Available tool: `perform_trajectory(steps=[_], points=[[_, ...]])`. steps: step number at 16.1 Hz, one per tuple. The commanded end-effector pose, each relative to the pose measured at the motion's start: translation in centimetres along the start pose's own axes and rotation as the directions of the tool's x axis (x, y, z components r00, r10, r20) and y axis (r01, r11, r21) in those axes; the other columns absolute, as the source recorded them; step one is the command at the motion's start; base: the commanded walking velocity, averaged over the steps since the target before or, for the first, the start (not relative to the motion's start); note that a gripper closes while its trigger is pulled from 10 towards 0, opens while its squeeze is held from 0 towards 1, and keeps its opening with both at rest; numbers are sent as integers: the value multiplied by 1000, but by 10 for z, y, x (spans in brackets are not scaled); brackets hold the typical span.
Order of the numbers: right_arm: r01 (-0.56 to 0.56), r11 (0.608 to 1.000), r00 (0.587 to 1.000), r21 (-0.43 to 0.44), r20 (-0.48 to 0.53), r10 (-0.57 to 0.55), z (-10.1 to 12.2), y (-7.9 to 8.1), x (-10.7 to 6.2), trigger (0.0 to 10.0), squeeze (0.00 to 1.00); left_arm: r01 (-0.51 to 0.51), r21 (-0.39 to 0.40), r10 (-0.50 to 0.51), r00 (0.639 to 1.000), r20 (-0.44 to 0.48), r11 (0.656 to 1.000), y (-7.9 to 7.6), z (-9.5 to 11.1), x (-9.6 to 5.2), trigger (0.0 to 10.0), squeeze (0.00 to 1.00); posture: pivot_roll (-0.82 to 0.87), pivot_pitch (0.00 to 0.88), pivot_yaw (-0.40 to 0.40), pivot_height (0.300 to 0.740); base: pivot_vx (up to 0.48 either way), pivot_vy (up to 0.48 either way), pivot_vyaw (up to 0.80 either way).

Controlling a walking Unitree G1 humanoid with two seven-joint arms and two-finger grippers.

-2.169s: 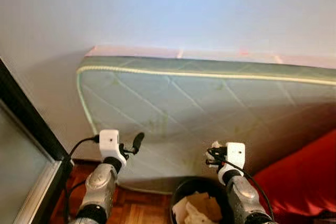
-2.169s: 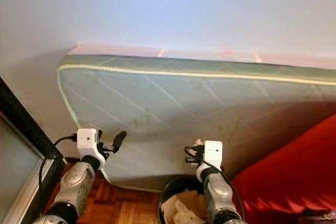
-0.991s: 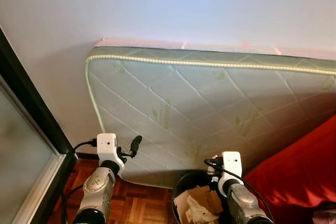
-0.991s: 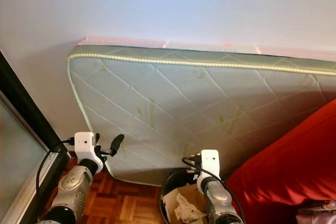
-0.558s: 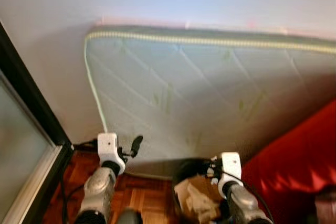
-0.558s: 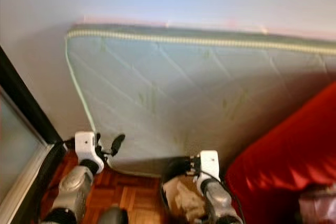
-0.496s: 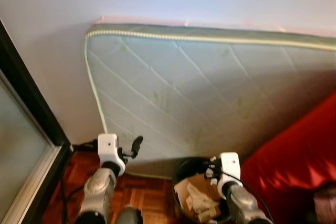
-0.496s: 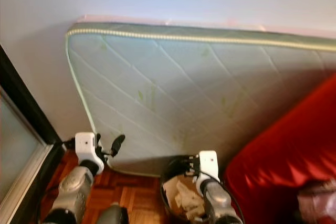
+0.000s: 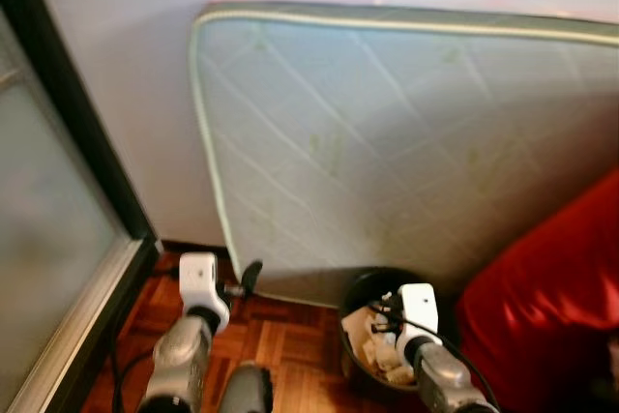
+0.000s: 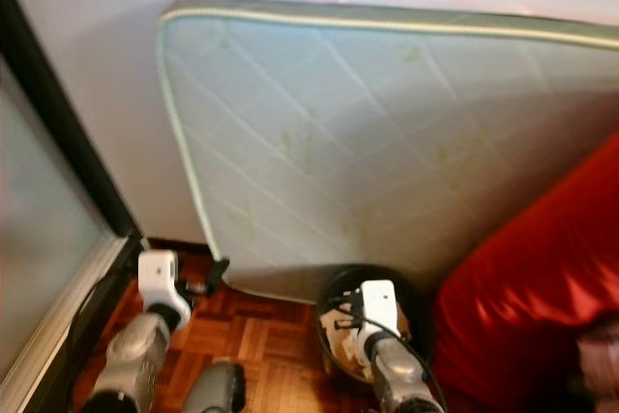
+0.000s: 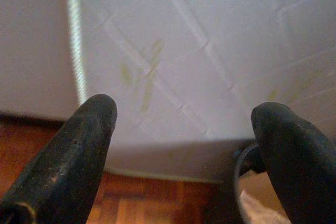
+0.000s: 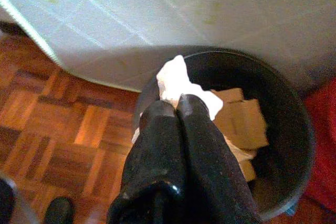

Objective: Clean up the room

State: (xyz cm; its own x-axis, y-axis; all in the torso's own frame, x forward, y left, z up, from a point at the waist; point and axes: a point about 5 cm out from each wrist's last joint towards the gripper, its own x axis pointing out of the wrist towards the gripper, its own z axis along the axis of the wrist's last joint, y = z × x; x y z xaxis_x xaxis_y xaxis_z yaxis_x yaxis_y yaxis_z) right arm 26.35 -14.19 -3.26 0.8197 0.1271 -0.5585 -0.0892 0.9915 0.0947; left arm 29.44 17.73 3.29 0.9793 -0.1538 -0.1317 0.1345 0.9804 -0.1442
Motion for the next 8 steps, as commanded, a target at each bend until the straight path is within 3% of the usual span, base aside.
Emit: perform_trajectory(steps=[1, 6, 8], points=[[5, 1000, 1000, -3, -4, -5, 0, -3, 0, 10000, 0, 0, -9, 0, 1000, 7, 1000, -2, 2, 1, 10000, 0, 44, 36, -65, 644, 0, 0, 0], [29, 1000, 1000, 4, 11, -30, 4, -2, 1, 10000, 0, -5, -15, 5, 1000, -4, 1000, -1, 0, 0, 10000, 0, 45, 38, -64, 644, 0, 0, 0], [41, 999, 999, 25, 7, -41, 3, -4, 1, 10000, 0, -8, -18, 8, 1000, -1, 1000, 0, 1, 0, 10000, 0, 46, 40, -66, 644, 298, 0, 0]])
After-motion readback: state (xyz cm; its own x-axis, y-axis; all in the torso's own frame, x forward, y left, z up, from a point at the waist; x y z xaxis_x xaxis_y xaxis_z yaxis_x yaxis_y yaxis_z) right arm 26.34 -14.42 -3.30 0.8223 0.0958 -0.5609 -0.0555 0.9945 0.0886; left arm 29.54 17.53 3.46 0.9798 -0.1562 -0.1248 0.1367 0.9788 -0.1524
